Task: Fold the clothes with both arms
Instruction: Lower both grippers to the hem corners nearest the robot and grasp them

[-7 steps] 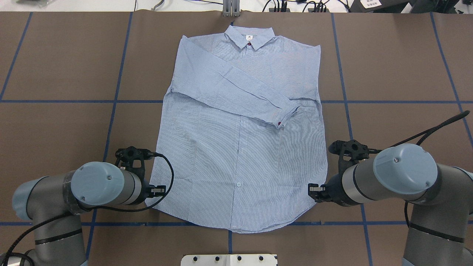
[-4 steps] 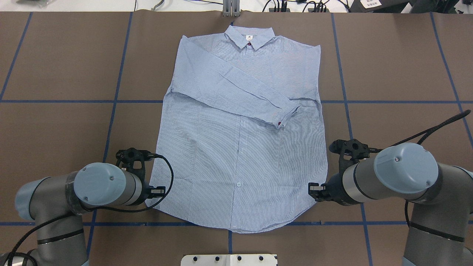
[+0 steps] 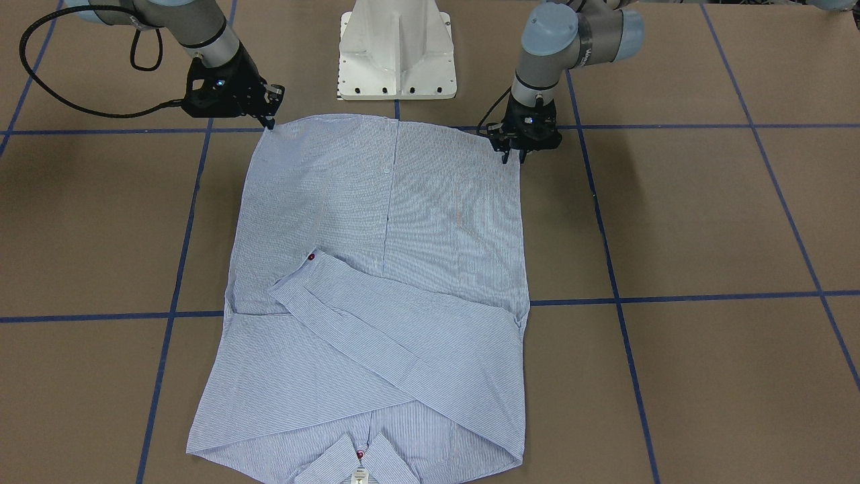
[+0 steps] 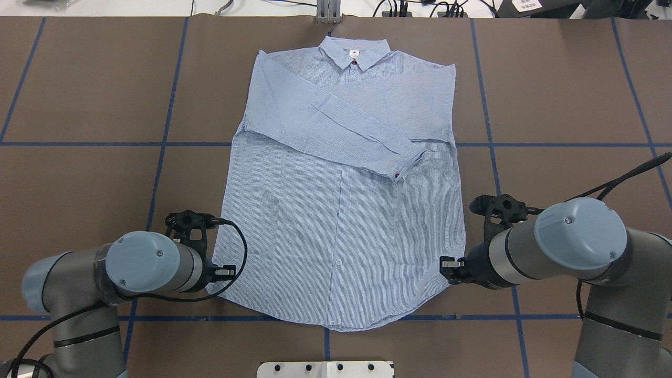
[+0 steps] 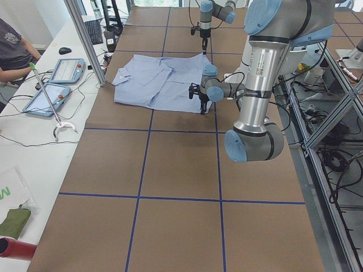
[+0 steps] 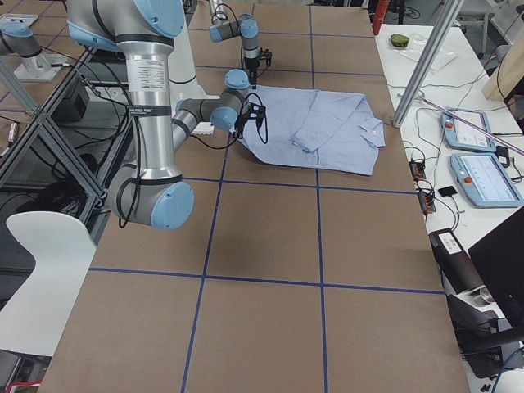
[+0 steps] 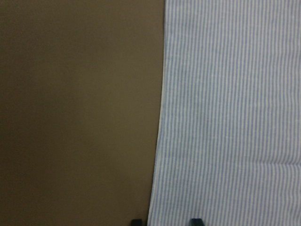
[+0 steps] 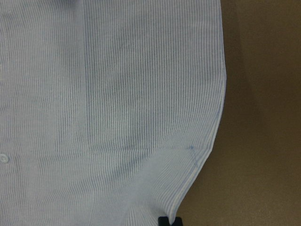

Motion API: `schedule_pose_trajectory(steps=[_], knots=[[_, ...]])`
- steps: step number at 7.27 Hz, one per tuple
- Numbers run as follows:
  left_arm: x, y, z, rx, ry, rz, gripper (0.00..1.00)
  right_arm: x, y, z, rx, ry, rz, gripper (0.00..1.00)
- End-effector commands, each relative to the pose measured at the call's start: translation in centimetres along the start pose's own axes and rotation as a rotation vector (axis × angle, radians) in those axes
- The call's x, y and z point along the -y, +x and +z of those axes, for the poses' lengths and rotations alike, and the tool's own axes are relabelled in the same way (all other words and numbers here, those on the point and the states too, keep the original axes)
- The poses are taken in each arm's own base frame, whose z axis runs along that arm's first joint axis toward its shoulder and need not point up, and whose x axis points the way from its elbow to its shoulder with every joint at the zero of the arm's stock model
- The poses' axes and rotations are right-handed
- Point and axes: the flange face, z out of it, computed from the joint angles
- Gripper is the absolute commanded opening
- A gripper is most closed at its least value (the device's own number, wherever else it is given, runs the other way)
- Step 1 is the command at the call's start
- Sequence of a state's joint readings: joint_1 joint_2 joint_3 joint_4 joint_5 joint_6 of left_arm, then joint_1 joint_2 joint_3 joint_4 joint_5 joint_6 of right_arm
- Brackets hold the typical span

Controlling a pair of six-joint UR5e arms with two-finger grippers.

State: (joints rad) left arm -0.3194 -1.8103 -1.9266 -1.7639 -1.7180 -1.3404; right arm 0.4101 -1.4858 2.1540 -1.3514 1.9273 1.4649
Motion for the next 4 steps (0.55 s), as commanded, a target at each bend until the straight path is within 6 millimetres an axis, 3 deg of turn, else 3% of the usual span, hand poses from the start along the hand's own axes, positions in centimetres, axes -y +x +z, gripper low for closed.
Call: schedule_pose_trajectory(steps=[1,4], knots=[[0.0,0.18,-0.13,-0.003,0.0,-0.001,0.33,0.06,0.08,0.07,-0.002,0.0,0.001,0.0],[0.05,0.39,-0.69,-0.012,0.004,0.001,0.32,0.07,0.18,0.17,-0.005,-0.002,0.003,0.0]])
